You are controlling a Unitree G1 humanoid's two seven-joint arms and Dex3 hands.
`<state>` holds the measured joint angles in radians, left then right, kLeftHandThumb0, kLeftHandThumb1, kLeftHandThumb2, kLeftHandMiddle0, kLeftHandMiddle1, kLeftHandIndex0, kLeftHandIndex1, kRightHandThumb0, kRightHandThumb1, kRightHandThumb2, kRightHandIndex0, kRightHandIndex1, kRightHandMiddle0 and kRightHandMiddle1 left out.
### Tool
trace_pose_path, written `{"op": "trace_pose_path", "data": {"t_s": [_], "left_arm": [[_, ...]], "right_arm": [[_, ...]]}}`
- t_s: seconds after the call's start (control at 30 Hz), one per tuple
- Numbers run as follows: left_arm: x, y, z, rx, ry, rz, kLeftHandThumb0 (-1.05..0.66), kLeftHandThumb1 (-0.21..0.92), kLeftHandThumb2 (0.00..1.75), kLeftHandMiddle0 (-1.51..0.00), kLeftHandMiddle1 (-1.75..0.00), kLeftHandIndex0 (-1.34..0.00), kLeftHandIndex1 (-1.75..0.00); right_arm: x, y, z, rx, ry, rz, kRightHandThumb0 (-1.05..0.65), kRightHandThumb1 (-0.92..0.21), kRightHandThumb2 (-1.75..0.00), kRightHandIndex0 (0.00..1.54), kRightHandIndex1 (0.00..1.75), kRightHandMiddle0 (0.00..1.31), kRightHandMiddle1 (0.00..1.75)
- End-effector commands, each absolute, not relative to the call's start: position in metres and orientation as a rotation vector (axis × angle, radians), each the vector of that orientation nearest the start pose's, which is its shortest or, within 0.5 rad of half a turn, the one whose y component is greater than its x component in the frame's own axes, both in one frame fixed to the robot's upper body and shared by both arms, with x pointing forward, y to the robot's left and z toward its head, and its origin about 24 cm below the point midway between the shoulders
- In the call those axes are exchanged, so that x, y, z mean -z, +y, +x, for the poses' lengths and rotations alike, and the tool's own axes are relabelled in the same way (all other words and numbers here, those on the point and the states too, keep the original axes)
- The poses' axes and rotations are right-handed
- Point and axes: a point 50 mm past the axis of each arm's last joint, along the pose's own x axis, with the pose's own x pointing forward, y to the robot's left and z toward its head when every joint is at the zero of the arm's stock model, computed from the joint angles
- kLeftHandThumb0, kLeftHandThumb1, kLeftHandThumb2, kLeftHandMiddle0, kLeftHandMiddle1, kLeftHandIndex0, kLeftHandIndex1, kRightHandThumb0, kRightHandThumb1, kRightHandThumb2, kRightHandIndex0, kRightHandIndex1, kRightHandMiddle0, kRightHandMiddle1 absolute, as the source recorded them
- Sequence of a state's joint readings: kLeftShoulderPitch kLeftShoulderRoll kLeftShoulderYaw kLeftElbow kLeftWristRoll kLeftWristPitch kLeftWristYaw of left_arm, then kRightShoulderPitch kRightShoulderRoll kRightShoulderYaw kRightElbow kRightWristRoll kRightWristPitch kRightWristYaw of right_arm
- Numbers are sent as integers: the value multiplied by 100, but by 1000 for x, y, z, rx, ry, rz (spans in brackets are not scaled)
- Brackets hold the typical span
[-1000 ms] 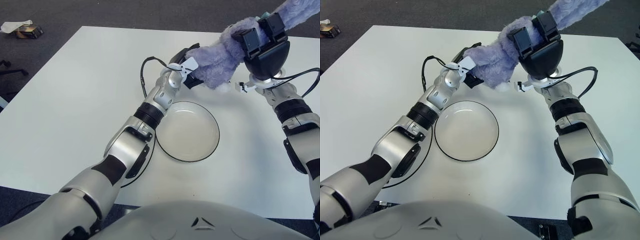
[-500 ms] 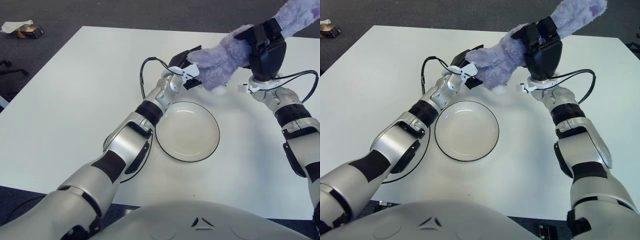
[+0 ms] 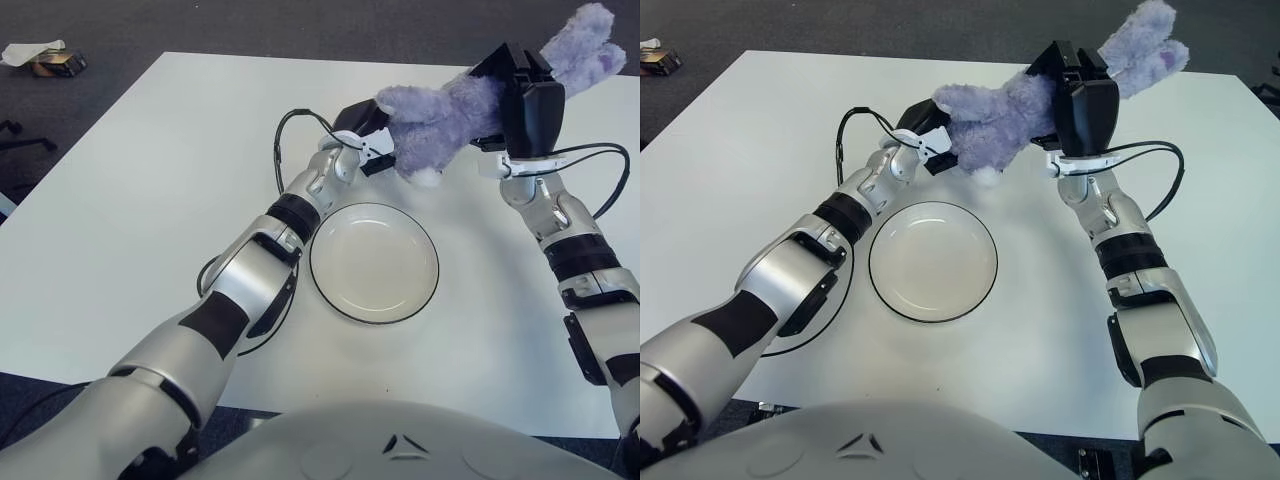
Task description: Put the doll into the plate.
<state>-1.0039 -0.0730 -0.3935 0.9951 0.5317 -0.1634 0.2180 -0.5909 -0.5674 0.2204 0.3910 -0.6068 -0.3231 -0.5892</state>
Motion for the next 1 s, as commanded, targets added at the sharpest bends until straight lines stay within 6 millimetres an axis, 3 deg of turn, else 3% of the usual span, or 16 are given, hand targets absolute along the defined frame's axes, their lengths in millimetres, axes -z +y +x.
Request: {"op": "trace_pose_path", "data": {"t_s": [0.0,0.2,0.27,0.33,0.53,0.57,0.67,0.77,0.97], "left_arm": [[-139,7,384,276,-394,920,-55,18,149,-142,-175,-74,-175],[-136,13,385,246,-406,951,-55,17,150,-142,-175,-74,-175],[-135,14,386,239,-414,962,-55,17,150,-142,-175,-74,-175],[-135,16,386,232,-425,981,-55,17,150,-142,-175,-75,-175],[-133,21,387,208,-451,1044,-55,17,150,-142,-175,-75,-175],[-133,22,388,203,-454,1059,-55,17,150,-142,-175,-75,-175],[-133,23,388,196,-460,1078,-55,17,150,-141,-175,-75,-175],[-132,24,389,188,-467,1099,-55,17,150,-141,-175,-75,-175],[-130,27,389,181,-472,1122,-55,17,150,-141,-175,-75,-175]], "right_arm": [[-196,-203,326,198,-632,-1024,0,-44,-106,67,140,36,175],[-202,-210,323,83,-478,-1022,0,-50,-100,62,145,27,175],[-204,-211,322,55,-443,-1017,24,-51,-96,59,152,11,175],[-206,-213,321,19,-404,-1007,32,-52,-94,57,155,6,174],[-214,-222,318,-122,-279,-973,37,-63,-83,45,162,1,169],[-216,-223,319,-150,-256,-981,11,-45,-95,32,161,0,166],[-220,-224,320,-189,-223,-987,-23,-22,-115,14,154,0,157],[-221,-228,323,-224,-189,-964,-35,-16,-120,8,141,0,148],[-214,-242,328,-283,-112,-810,-35,-13,-122,3,119,0,138]]}}
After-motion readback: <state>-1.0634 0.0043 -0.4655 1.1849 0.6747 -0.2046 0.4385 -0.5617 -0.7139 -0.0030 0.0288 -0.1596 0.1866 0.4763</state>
